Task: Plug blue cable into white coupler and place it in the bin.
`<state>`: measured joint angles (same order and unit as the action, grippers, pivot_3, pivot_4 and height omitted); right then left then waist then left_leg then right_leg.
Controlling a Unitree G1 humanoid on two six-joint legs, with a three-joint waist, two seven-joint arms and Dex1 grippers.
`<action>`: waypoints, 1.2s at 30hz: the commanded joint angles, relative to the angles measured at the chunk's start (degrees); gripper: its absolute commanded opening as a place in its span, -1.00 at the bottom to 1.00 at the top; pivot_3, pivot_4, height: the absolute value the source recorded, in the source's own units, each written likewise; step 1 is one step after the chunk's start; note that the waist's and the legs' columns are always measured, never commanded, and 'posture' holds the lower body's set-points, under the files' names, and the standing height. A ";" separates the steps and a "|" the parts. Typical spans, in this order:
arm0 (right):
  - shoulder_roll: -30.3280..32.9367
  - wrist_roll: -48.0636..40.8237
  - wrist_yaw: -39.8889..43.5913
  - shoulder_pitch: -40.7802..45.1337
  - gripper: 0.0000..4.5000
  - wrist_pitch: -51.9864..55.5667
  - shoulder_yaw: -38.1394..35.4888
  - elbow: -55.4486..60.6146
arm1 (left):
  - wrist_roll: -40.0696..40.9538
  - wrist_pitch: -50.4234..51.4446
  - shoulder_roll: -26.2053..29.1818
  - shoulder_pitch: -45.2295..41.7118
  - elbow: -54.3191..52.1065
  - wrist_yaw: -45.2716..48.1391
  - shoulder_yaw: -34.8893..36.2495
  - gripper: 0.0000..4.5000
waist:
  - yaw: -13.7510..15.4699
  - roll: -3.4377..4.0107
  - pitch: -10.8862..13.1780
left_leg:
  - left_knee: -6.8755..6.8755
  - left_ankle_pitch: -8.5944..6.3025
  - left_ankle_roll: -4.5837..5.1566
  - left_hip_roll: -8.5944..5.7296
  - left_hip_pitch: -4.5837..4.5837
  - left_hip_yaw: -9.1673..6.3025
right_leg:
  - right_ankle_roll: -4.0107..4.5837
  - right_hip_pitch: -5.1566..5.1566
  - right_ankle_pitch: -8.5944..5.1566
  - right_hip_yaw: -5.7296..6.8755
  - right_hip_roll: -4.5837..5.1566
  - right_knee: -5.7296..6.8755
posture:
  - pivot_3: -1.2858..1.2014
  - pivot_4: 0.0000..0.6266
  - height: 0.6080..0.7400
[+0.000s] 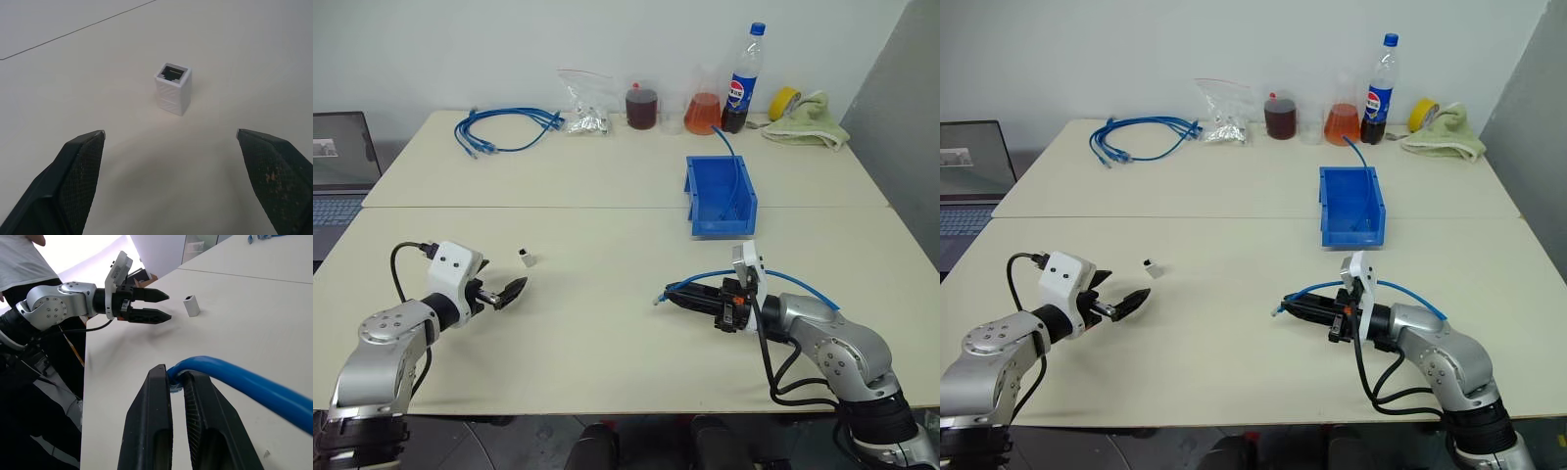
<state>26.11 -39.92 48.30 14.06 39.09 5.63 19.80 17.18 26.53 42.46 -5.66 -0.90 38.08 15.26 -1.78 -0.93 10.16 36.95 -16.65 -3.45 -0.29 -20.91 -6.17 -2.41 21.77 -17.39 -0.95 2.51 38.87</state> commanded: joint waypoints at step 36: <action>-0.48 -0.21 -1.08 0.76 -0.97 -0.42 -0.27 2.95 | -6.94 -15.13 -0.11 -26.13 38.11 16.08 -10.59 1.00 | -0.10 -0.10 0.06 | 0.03 0.01 0.00 -0.03 -0.05 0.02 | 0.00 0.10 0.00 0.03 0.00 0.09 | 0.03 -0.52 1.00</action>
<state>25.71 -39.49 47.26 14.24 39.14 5.78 20.12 10.76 12.65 42.33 -30.66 36.69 53.69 4.66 -1.88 -1.03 10.22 36.98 -16.65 -3.45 -0.32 -20.96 -6.15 -2.41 21.87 -17.39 -0.92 2.50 38.96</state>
